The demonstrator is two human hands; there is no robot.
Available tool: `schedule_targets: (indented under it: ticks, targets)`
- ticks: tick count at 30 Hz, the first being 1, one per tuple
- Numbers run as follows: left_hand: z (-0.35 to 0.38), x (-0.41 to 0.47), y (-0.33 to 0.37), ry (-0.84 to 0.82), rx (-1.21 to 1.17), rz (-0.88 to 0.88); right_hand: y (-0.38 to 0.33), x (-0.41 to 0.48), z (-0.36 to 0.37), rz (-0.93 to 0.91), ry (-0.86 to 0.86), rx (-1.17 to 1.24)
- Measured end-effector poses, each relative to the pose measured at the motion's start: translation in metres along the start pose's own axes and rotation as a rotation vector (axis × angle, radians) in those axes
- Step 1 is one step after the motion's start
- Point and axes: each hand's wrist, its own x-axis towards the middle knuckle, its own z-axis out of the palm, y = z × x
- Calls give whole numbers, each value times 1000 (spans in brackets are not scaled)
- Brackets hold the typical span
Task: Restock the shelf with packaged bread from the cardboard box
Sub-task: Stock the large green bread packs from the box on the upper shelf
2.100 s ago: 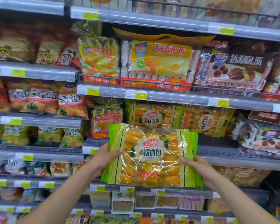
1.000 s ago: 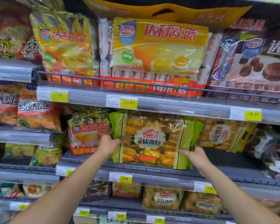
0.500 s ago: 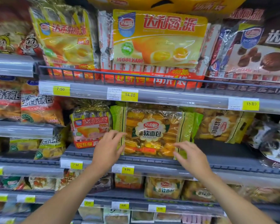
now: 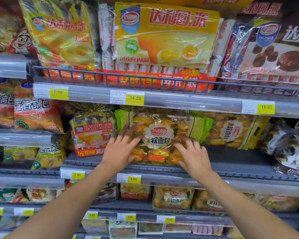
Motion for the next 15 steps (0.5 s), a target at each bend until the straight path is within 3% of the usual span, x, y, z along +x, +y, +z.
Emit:
schedule_targets:
  ticks: [15]
  targets:
    - [27,16,-14,48,33,-55,-5,29,14,-23,42,9]
